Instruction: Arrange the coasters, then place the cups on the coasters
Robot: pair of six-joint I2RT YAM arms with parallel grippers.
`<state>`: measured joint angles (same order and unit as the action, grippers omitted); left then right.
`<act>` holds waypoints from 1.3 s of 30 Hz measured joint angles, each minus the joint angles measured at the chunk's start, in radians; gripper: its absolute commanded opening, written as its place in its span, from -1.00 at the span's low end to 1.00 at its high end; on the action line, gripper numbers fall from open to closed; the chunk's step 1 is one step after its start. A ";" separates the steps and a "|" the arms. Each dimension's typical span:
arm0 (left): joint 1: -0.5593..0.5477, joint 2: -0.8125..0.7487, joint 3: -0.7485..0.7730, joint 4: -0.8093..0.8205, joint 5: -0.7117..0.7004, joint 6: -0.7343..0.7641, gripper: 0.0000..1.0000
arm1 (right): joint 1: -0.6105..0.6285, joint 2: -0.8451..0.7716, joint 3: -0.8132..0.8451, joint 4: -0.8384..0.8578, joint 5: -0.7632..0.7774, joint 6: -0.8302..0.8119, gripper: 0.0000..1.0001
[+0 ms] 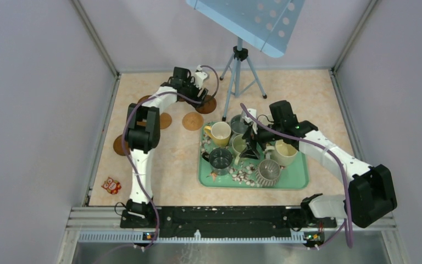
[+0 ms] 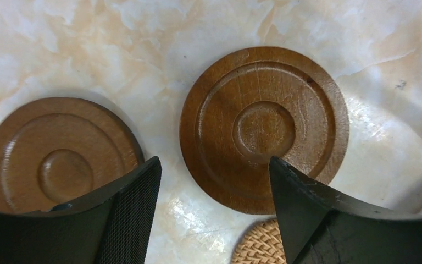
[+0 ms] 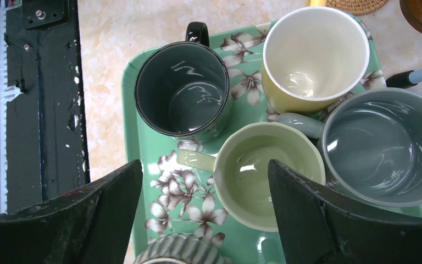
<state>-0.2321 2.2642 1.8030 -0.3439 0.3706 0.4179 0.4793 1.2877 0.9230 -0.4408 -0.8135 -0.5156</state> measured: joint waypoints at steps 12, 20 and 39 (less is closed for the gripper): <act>-0.013 0.048 0.026 -0.012 -0.054 0.000 0.14 | 0.000 0.000 -0.002 0.000 0.001 0.000 0.66; -0.002 -0.069 -0.148 -0.002 -0.090 0.050 0.06 | 0.000 0.000 -0.013 0.003 0.001 -0.002 0.66; 0.201 -0.305 -0.483 -0.016 -0.056 0.137 0.08 | 0.000 -0.001 -0.013 0.003 0.000 -0.006 0.66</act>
<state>-0.0307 1.9594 1.3197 -0.3599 0.3149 0.5545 0.4793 1.2869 0.9096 -0.4374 -0.8139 -0.5213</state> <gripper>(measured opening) 0.536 0.830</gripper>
